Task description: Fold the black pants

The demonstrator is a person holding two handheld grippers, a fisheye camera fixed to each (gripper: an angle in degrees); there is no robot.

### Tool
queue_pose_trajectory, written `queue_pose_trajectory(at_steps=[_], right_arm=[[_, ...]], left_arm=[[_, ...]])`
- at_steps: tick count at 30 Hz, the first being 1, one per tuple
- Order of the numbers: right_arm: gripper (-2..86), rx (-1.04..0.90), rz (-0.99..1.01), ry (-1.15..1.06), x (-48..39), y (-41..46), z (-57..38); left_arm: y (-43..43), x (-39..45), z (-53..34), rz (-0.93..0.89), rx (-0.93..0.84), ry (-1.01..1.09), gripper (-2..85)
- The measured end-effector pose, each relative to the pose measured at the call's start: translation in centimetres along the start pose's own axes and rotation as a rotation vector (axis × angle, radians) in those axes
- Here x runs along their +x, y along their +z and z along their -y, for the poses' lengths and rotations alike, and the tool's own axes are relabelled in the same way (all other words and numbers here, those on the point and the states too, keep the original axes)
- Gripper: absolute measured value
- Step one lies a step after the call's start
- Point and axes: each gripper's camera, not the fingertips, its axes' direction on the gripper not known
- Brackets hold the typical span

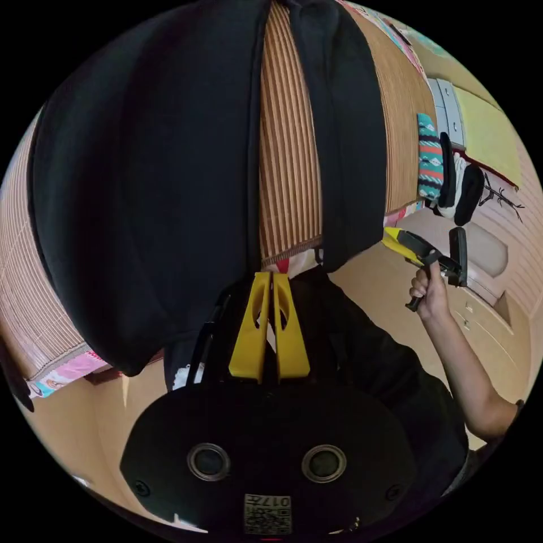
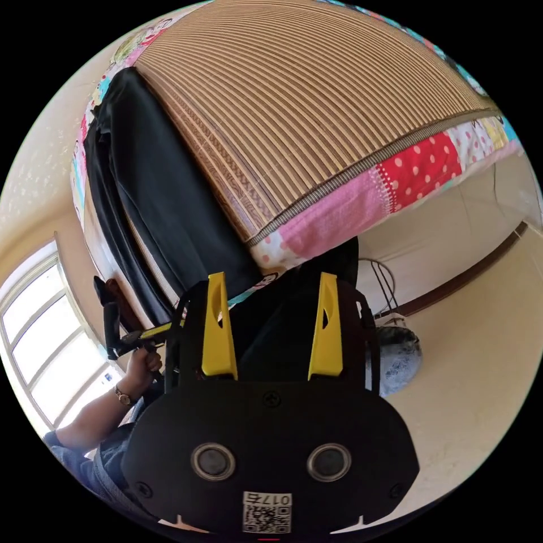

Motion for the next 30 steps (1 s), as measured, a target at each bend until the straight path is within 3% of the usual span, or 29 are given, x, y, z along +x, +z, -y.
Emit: queue_pose_trajectory(at_steps=[2, 3, 5, 8, 12, 14, 18, 24, 27, 30], right_arm=[[16.1, -0.039, 0.101, 0.026, 2.1, 0.7, -0.7], [14.8, -0.043, 0.124, 0.023, 2.6, 0.8, -1.0], [8.4, -0.056, 0.181, 0.003, 4.1, 1.3, -1.8], [5.4, -0.071, 0.205, -0.001, 6.0, 1.2, -2.9], [3.8, -0.068, 0.261, -0.092, 8.0, -0.4, -5.6], [3.4, -0.054, 0.409, -0.2, 9.4, -2.6, -8.3], [3.1, 0.048, 0.384, -0.326, 9.7, -7.9, -13.2], [2.8, 0.115, 0.364, -0.636, 3.5, -15.1, -19.7], [2.5, 0.019, 0.427, -0.797, 0.4, -15.3, -20.7], [1.8, -0.095, 0.386, -0.965, -2.4, -14.4, -22.2]], left_arm=[[3.5, 0.6, -0.7, 0.045, -0.169, 0.058, -1.0], [3.6, 1.0, -1.3, 0.061, -0.161, 0.092, -1.0], [1.4, 1.4, -2.0, 0.0, -0.048, 0.155, -1.0], [-2.5, 0.6, -3.0, -0.111, 0.084, 0.186, -0.8], [-7.1, -2.1, -5.0, -0.046, 0.225, 0.125, -0.8], [-8.6, -3.5, -5.8, -0.066, 0.258, 0.096, -0.8], [-11.9, -4.2, -8.3, -0.131, 0.4, 0.005, -0.2], [-14.8, 5.2, -7.9, -0.304, 0.489, 0.158, 10.5], [-15.6, 9.9, -7.0, -0.314, 0.47, 0.22, 15.5], [-15.1, 13.0, -5.9, -0.214, 0.379, 0.271, 13.5]])
